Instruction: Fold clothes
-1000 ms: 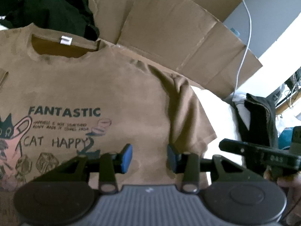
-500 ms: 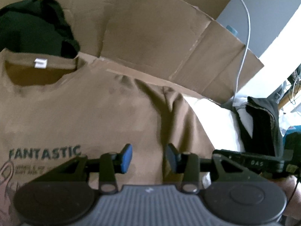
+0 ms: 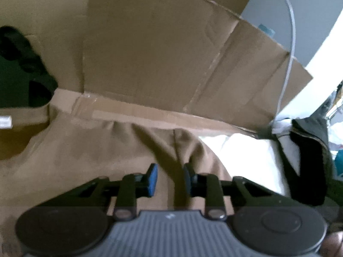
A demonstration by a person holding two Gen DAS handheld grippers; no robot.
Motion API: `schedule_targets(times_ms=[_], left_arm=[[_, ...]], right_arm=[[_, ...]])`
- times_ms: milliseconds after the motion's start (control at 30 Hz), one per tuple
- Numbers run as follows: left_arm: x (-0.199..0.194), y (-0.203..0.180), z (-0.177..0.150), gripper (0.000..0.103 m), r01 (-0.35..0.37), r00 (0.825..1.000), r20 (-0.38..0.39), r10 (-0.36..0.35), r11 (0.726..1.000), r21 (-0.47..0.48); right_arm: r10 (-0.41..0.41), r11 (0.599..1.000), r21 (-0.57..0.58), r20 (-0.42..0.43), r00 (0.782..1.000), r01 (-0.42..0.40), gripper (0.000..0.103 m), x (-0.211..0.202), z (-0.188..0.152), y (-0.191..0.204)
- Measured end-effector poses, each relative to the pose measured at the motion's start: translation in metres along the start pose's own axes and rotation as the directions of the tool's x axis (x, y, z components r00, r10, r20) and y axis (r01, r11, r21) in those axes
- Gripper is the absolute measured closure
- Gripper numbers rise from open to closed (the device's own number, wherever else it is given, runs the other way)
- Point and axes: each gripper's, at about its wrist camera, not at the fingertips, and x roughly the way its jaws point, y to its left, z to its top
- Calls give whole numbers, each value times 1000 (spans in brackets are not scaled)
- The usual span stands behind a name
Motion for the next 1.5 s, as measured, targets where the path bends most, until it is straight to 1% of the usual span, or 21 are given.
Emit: schedule_targets(times_ms=[33,100,133,167,300,400,567,667,767,933,1100,1200,1233,1333,1500], left_arm=[[8,-1,4,78,-11,1000,-22,11,1000,8],[18,-1,7,83,-33,998,-54,34,999,26],[24,-2,8,88,-33,997,-67,35,999,32],[29,-3,9,89,-32,996,-79,34,999,37],[45,-6,12,89,-30,995,-95,35,998,54],[57,-9,18,89,-32,994,-100,38,998,62],[69,-10,31,89,-45,995,-88,50,997,56],[71,-12,36,89,-52,994,-88,58,996,66],[76,-10,40,89,-53,993,-104,61,996,76],[83,-1,43,89,-51,992,-112,54,998,30],[89,1,46,91,-57,992,-115,59,998,28],[87,1,48,91,-47,990,-130,52,998,41],[82,4,49,91,-32,991,-130,35,999,27],[61,12,48,87,-1,995,-96,2,1000,8],[18,31,41,86,37,998,-44,-37,999,-3]], right_arm=[[13,1000,11,1,1000,-13,94,-1,1,-2],[32,999,32,7,999,-32,95,-4,3,-6],[44,998,45,16,999,-45,95,-6,5,-8],[55,997,55,29,998,-56,95,-10,8,-10],[85,993,78,62,994,-89,95,-19,16,-14],[137,981,128,73,988,-145,96,-28,22,-17],[188,971,132,109,976,-201,96,-42,32,-13],[205,967,127,126,971,-220,96,-44,38,-9],[221,962,130,132,966,-238,96,-43,41,-8],[262,952,123,139,955,-279,96,-47,45,0],[293,946,98,139,946,-308,97,-50,45,11],[309,943,84,132,942,-321,97,-47,44,23],[314,942,78,132,940,-325,97,-47,44,28],[332,938,59,133,934,-341,97,-45,48,42],[360,930,27,134,923,-367,97,-38,55,67]])
